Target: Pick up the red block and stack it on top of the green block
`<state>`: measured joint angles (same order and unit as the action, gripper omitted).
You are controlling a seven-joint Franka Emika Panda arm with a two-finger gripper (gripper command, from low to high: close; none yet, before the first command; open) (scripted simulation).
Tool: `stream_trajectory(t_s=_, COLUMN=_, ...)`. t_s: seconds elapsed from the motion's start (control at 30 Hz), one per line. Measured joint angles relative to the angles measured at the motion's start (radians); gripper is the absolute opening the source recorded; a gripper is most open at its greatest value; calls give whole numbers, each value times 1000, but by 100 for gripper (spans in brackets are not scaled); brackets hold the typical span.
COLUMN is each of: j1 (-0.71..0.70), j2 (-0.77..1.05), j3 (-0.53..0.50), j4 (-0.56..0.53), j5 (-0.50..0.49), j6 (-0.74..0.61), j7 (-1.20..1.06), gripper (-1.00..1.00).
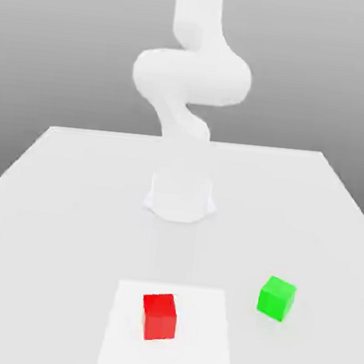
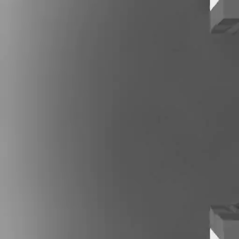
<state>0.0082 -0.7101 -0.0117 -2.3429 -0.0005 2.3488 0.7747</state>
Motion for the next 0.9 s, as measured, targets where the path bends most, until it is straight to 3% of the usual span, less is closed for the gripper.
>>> stream_trajectory(t_s=0.67, j1=24, j2=733, j3=-58, j4=-347, j5=12, j6=397, j7=-217, gripper=0)
stream_trajectory(t_s=0.87, j1=6, j2=950, j3=-33, j4=-337, j5=48, j6=571, j7=-254, gripper=0)
stream_trajectory(t_s=0.9, j1=2, j2=979, j3=-28, j4=-333, j5=53, j6=595, j7=-258, gripper=-100)
